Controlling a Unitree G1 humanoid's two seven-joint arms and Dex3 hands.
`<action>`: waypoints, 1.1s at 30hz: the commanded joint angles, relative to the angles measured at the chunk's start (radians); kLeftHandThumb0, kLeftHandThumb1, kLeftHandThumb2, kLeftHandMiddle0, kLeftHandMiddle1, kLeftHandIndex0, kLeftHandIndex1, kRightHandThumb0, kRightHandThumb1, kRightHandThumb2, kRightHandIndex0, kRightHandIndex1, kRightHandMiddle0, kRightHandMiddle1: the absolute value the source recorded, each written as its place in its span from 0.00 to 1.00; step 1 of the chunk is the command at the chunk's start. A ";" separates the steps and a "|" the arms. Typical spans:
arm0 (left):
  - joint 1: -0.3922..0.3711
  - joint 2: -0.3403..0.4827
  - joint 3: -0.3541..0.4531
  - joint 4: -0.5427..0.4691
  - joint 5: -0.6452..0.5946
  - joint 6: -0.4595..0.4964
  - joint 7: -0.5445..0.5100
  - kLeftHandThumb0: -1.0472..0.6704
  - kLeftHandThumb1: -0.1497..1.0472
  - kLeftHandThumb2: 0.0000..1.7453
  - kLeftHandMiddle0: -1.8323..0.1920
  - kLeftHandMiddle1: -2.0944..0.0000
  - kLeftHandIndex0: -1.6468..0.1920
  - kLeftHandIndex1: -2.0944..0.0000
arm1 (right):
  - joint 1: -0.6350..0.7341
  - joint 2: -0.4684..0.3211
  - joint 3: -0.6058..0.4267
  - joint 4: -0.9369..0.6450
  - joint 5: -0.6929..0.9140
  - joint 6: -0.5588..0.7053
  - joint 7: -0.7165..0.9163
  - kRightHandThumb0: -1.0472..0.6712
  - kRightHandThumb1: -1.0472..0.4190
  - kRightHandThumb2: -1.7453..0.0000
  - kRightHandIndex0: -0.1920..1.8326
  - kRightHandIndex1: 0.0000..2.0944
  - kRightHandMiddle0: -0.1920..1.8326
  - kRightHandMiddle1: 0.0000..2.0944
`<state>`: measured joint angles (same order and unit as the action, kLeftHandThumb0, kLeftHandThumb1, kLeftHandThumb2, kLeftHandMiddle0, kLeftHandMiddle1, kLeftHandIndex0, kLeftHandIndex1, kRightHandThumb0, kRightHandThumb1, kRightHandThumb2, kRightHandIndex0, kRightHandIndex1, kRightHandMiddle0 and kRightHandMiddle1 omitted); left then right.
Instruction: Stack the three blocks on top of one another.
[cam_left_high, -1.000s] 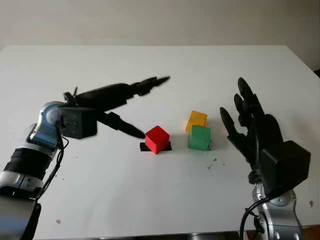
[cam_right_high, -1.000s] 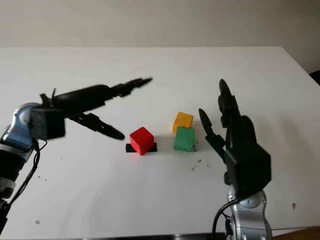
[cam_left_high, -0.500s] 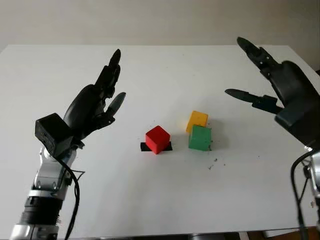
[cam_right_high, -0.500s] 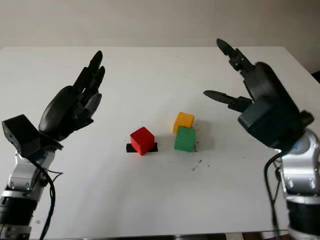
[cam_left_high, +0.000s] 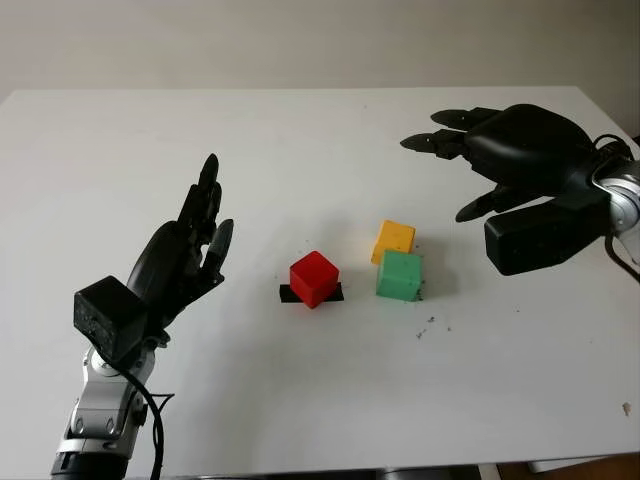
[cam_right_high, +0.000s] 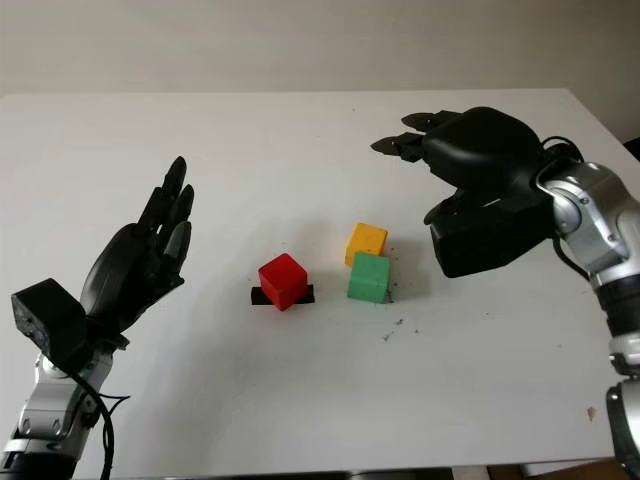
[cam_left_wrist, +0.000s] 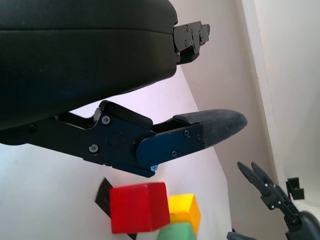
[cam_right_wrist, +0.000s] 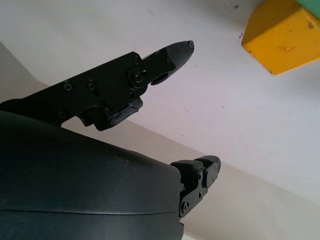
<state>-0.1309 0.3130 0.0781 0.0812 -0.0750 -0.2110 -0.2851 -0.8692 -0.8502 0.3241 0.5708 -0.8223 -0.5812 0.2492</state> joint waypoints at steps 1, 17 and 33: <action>0.006 0.001 0.009 -0.001 0.015 -0.024 0.013 0.23 1.00 0.38 1.00 1.00 1.00 1.00 | -0.044 0.015 0.029 0.034 -0.012 -0.024 -0.007 0.40 0.12 0.96 0.16 0.02 0.23 0.05; -0.008 -0.001 0.027 0.005 0.013 -0.026 0.042 0.22 1.00 0.38 1.00 0.98 1.00 1.00 | -0.154 0.090 0.170 0.208 -0.074 -0.187 -0.124 0.37 0.11 0.97 0.17 0.03 0.25 0.05; -0.009 0.004 0.018 0.019 0.071 -0.058 0.043 0.26 1.00 0.37 0.99 0.98 1.00 0.98 | -0.114 0.052 0.161 0.118 -0.053 -0.215 0.000 0.37 0.11 0.97 0.17 0.02 0.24 0.03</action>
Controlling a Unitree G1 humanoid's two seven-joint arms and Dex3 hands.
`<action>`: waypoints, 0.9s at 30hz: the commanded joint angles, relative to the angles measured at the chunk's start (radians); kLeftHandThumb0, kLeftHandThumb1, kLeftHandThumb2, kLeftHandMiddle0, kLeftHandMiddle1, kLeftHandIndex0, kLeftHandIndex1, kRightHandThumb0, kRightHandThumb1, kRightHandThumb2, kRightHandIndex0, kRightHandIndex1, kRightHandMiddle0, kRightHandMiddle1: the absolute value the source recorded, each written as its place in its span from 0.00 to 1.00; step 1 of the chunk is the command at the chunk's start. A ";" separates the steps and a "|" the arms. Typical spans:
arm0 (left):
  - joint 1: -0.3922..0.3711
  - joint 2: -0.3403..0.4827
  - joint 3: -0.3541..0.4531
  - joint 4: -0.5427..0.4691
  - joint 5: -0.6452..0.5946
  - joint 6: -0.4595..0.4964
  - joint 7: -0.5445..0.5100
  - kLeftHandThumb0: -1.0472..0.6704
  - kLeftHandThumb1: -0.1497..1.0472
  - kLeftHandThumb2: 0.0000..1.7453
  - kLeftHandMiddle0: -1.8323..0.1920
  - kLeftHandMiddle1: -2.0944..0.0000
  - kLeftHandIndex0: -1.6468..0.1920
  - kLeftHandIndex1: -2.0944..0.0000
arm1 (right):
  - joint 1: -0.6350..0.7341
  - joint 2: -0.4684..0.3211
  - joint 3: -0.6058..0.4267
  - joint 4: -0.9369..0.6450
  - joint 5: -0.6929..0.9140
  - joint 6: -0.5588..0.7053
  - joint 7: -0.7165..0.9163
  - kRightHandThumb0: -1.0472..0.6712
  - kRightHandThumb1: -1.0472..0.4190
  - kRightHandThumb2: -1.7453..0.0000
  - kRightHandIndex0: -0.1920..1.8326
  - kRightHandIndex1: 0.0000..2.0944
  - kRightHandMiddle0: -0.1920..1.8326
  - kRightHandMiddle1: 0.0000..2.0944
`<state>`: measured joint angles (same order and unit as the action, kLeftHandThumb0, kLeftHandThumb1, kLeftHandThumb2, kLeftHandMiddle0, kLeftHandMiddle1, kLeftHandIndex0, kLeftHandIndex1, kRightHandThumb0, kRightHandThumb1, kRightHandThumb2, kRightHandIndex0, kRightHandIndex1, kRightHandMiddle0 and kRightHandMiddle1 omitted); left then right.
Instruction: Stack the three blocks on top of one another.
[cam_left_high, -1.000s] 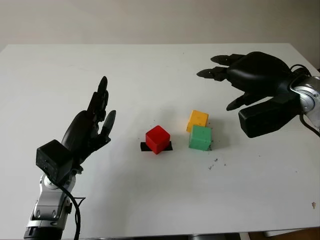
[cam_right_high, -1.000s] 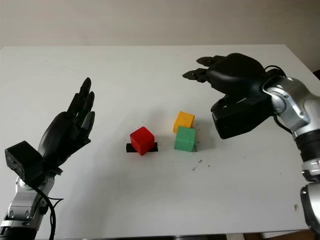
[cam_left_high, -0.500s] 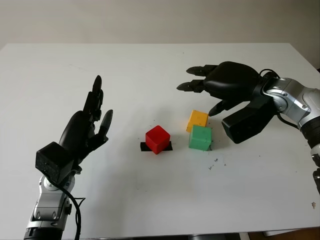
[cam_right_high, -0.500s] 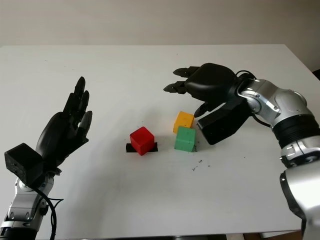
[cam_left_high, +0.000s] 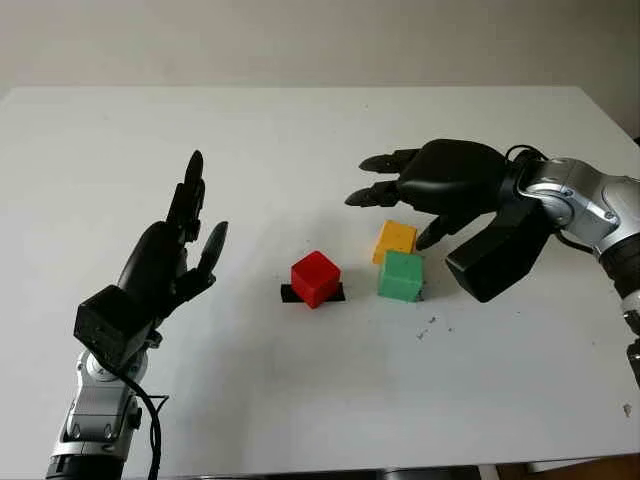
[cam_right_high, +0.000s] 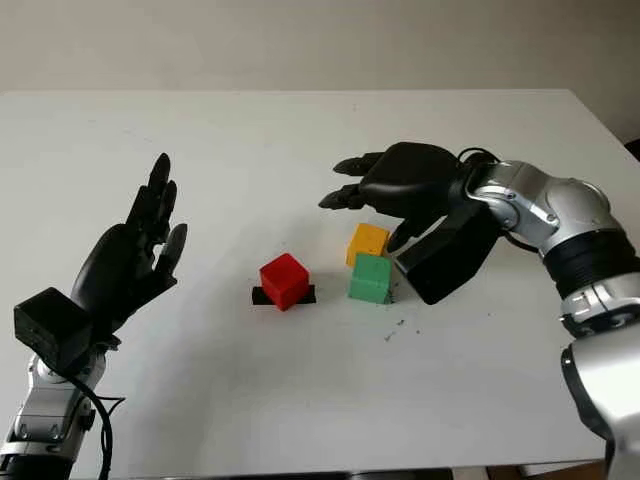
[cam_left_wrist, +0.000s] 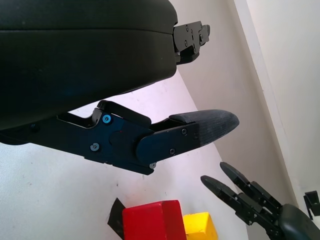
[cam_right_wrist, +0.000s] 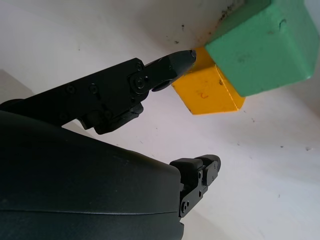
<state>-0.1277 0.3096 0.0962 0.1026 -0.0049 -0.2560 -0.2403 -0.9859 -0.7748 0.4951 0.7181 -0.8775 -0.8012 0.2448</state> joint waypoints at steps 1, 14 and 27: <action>-0.012 0.006 0.000 -0.002 -0.002 -0.012 -0.004 0.26 1.00 0.37 1.00 0.98 1.00 0.98 | 0.005 -0.029 -0.014 -0.043 -0.001 0.015 0.006 0.37 0.11 0.97 0.17 0.02 0.24 0.03; -0.015 0.001 -0.010 0.019 0.030 -0.038 0.007 0.26 1.00 0.39 1.00 0.97 1.00 0.98 | 0.017 -0.049 -0.020 -0.072 -0.028 0.041 -0.053 0.34 0.13 0.97 0.17 0.03 0.25 0.03; 0.001 0.003 -0.011 0.000 0.039 -0.028 0.017 0.25 1.00 0.39 1.00 0.97 1.00 0.99 | 0.046 -0.005 0.024 -0.008 -0.041 0.024 -0.089 0.35 0.10 0.96 0.16 0.02 0.26 0.04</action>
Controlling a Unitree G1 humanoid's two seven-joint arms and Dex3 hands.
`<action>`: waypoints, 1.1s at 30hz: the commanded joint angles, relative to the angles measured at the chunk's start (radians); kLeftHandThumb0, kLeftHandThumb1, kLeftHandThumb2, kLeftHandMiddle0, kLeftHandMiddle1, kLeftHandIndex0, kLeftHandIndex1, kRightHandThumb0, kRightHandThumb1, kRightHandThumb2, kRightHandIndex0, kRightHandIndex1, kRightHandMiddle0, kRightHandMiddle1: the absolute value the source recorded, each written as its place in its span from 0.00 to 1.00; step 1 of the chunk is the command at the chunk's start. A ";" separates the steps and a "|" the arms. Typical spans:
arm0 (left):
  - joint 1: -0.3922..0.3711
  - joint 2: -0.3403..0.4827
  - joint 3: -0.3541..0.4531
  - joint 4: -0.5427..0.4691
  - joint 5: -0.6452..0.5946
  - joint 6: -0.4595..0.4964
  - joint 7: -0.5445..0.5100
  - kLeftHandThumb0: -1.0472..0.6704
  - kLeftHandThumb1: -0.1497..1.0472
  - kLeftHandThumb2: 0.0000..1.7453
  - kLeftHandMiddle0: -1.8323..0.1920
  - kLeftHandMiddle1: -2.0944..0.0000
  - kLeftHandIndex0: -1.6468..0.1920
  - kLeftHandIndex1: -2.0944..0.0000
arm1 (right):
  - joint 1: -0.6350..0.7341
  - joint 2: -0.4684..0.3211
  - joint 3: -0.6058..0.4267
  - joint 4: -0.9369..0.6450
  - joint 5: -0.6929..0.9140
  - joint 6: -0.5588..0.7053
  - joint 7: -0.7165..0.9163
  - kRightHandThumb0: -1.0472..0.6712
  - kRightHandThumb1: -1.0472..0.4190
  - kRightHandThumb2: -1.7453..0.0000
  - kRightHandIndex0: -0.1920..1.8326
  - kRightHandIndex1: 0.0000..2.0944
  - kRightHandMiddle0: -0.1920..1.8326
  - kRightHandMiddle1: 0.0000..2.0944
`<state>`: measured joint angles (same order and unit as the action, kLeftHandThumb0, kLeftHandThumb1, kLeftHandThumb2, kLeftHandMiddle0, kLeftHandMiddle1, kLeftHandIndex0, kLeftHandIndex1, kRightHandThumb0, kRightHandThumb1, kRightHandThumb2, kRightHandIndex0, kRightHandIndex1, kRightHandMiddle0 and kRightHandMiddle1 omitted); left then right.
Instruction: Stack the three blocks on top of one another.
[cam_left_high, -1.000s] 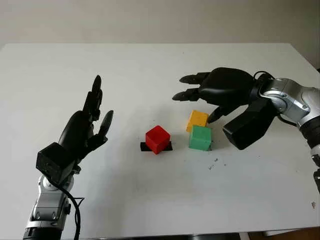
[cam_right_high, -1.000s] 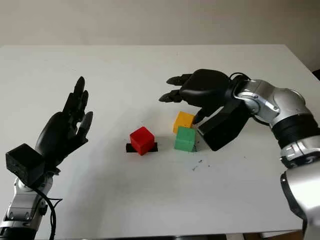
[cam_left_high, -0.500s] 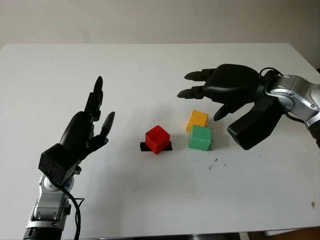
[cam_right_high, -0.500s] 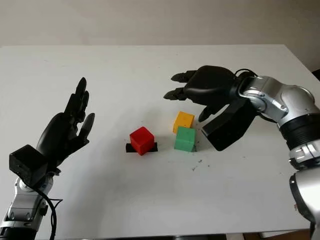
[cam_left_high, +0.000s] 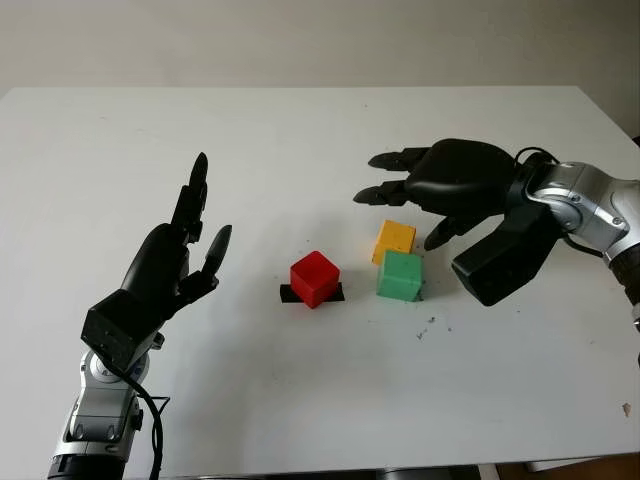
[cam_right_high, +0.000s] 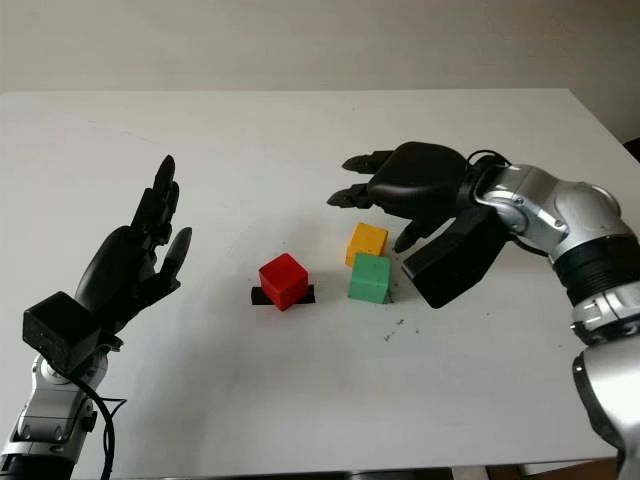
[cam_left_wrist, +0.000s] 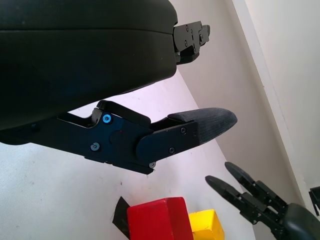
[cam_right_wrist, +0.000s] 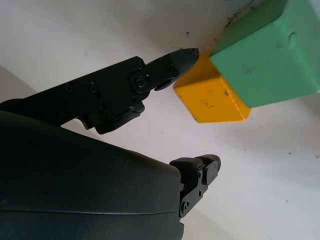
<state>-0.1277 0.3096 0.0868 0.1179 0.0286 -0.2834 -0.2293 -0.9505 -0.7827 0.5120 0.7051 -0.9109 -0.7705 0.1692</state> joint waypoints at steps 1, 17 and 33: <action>0.002 0.003 -0.002 -0.017 0.006 -0.001 0.006 0.25 1.00 0.39 1.00 0.97 1.00 0.99 | 0.016 0.004 0.012 0.007 -0.011 -0.007 -0.017 0.35 0.10 0.96 0.16 0.02 0.27 0.04; 0.007 -0.001 -0.013 -0.015 0.002 0.023 -0.001 0.24 1.00 0.38 1.00 0.97 0.99 0.98 | 0.050 0.014 0.039 0.076 -0.029 -0.029 -0.130 0.45 0.00 0.90 0.17 0.03 0.30 0.05; 0.005 -0.003 -0.024 0.002 0.023 0.010 0.007 0.24 1.00 0.39 0.99 0.97 0.99 0.98 | 0.024 -0.001 0.039 0.109 -0.033 -0.046 -0.198 0.42 0.03 0.97 0.22 0.03 0.28 0.68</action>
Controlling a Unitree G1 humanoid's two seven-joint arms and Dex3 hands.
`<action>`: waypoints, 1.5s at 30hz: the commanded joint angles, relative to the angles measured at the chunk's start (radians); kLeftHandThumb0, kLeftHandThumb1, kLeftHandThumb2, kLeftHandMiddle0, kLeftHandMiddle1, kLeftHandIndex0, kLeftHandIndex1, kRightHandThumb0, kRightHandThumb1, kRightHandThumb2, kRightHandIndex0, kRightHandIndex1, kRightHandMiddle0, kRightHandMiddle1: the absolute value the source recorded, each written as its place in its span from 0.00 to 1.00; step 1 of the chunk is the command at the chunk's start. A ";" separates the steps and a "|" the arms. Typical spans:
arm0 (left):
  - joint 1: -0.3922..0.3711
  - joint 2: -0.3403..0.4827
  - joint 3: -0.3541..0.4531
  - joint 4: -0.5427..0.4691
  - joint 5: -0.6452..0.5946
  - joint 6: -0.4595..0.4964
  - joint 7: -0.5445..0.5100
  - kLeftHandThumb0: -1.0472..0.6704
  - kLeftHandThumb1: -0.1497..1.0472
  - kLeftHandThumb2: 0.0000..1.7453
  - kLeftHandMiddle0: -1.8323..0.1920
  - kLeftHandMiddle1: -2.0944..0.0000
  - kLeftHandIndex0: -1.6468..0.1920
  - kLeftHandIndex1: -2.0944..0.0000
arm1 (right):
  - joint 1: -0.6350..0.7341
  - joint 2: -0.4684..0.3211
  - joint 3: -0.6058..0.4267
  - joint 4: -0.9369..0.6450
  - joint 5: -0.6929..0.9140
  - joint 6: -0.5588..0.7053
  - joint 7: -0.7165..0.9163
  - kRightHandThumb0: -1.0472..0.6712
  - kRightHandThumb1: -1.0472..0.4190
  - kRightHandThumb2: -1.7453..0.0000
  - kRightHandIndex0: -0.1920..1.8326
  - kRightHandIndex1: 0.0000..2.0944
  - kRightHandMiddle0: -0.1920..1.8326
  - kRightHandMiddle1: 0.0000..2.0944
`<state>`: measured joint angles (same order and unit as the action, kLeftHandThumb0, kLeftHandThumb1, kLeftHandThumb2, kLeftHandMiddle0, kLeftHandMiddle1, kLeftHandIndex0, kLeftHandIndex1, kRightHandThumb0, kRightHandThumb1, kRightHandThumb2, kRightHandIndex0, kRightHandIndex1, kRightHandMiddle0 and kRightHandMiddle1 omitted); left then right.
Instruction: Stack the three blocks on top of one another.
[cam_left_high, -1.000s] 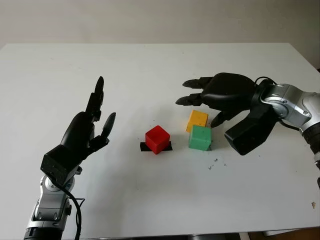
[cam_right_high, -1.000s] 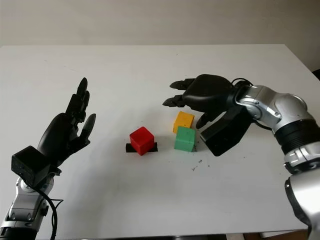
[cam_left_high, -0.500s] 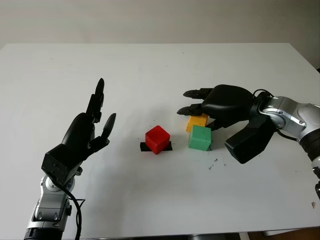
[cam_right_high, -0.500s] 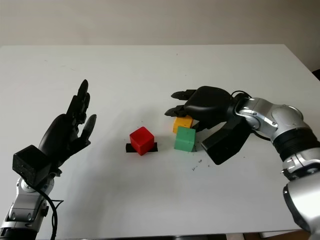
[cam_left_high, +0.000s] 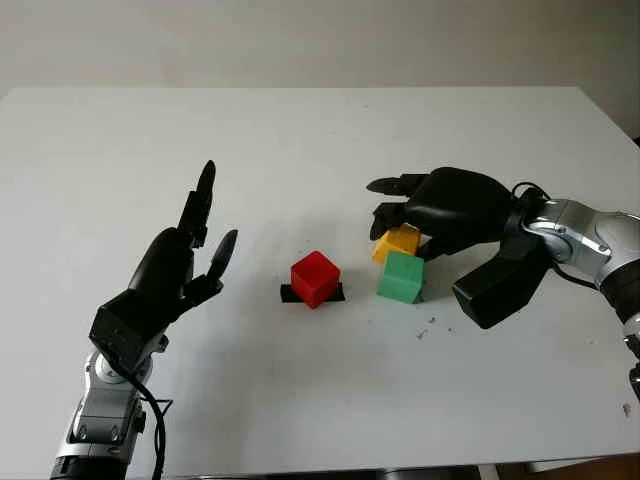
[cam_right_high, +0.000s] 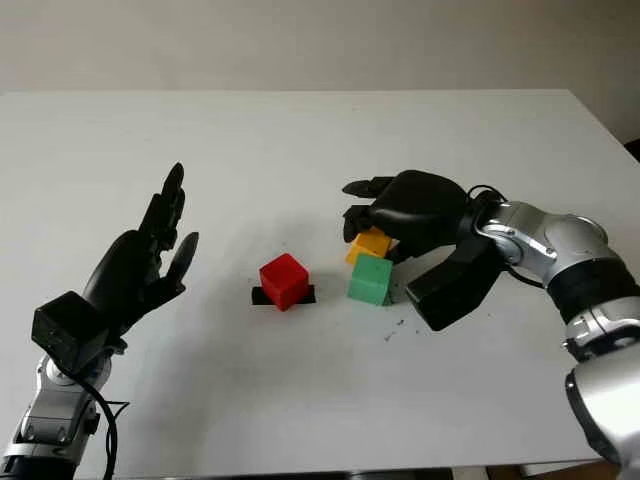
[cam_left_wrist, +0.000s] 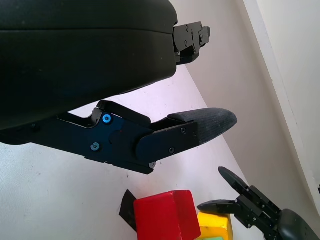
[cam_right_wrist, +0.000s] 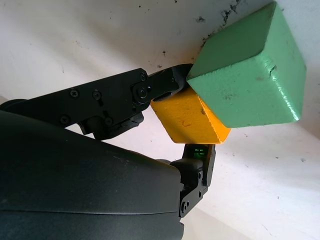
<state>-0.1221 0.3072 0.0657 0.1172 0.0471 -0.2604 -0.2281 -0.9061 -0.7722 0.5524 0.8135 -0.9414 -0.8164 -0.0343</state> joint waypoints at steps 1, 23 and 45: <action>-0.001 -0.001 -0.004 0.003 0.006 -0.014 0.008 0.25 1.00 0.39 0.99 0.97 0.99 0.97 | -0.023 -0.013 -0.003 0.001 0.000 0.001 0.011 0.42 0.03 0.97 0.22 0.03 0.28 0.67; 0.005 -0.016 -0.019 0.007 0.024 -0.016 0.038 0.26 1.00 0.39 0.99 0.97 0.99 0.97 | -0.175 -0.019 -0.083 0.013 0.033 0.131 0.026 0.40 0.08 0.97 0.26 0.03 0.39 0.48; 0.019 -0.041 -0.021 -0.004 0.037 -0.018 0.081 0.25 1.00 0.38 0.98 0.97 0.98 0.97 | -0.076 0.121 -0.203 -0.282 0.459 0.142 0.378 0.40 0.09 0.97 0.28 0.03 0.37 0.54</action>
<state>-0.1121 0.2697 0.0404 0.1250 0.0814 -0.2650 -0.1548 -0.9956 -0.6682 0.3716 0.5588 -0.5199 -0.6860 0.3234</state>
